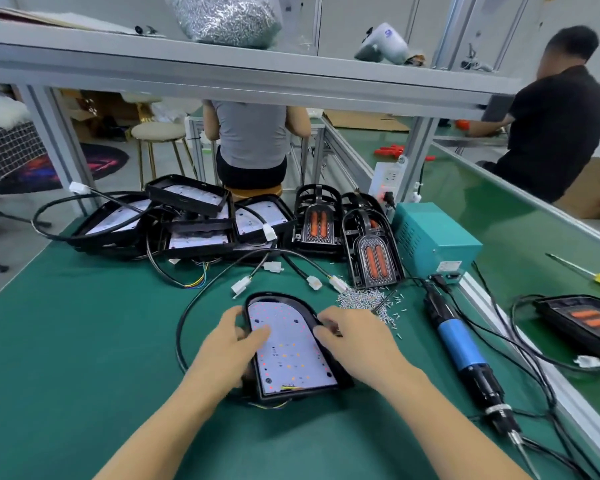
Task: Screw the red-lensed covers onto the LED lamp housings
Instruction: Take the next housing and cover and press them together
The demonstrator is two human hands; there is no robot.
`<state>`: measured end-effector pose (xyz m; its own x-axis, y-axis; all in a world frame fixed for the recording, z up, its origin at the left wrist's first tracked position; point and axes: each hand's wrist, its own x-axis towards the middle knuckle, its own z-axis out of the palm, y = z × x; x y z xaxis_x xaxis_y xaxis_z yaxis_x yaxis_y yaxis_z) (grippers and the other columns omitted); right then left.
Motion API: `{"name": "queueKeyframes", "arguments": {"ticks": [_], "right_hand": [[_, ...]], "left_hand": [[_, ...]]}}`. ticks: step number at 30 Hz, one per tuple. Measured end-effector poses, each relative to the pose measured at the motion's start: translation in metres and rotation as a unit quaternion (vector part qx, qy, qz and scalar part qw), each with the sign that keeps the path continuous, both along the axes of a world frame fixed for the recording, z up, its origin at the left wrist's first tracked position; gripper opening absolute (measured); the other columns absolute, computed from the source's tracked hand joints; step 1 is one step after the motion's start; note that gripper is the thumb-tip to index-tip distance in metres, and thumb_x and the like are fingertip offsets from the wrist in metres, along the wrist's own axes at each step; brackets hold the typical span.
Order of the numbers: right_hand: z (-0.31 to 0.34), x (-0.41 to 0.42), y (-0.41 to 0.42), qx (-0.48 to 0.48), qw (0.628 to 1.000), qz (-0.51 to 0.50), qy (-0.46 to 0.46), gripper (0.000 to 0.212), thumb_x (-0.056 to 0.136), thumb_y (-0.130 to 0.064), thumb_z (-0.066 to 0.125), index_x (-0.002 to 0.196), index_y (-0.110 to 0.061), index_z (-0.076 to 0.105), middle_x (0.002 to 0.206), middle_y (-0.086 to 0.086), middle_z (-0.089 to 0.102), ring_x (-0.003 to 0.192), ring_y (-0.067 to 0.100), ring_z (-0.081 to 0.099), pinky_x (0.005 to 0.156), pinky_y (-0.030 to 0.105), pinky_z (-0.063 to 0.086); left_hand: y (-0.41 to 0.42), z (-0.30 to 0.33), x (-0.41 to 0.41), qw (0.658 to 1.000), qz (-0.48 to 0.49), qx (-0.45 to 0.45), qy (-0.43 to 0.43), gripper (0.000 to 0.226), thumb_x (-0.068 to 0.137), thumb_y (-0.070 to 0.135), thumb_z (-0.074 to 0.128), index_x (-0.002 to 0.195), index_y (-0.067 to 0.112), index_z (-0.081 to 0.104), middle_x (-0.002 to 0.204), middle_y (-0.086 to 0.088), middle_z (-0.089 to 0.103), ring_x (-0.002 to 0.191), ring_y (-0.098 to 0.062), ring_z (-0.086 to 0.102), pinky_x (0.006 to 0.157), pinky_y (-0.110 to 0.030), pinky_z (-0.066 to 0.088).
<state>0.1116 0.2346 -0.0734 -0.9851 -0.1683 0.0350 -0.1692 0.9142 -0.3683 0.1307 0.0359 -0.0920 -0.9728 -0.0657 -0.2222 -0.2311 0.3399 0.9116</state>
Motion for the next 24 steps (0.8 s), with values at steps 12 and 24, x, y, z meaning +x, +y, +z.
{"name": "queueKeyframes", "arguments": {"ticks": [12, 24], "right_hand": [[0.002, -0.128, 0.068, -0.087, 0.972, -0.214, -0.036, 0.138, 0.061, -0.068, 0.079, 0.155, -0.021, -0.011, 0.161, 0.016, 0.004, 0.148, 0.034, 0.01, 0.117, 0.05, 0.018], [0.011, -0.132, 0.066, -0.071, 0.964, -0.246, 0.075, 0.124, 0.067, -0.06, 0.079, 0.155, -0.02, 0.002, 0.158, 0.018, 0.018, 0.144, 0.036, 0.021, 0.114, 0.051, 0.023]], "left_hand": [[0.028, -0.015, 0.006, 0.96, 0.174, 0.215, 0.05, 0.03, 0.092, 0.004, 0.049, 0.114, 0.023, 0.052, 0.078, 0.002, 0.063, 0.069, -0.01, 0.063, 0.057, -0.026, 0.046], [0.02, -0.009, -0.007, 0.929, 0.161, 0.331, -0.042, 0.023, 0.09, 0.009, 0.055, 0.113, 0.008, 0.059, 0.108, -0.015, 0.069, 0.088, -0.031, 0.066, 0.07, -0.037, 0.054]]}}
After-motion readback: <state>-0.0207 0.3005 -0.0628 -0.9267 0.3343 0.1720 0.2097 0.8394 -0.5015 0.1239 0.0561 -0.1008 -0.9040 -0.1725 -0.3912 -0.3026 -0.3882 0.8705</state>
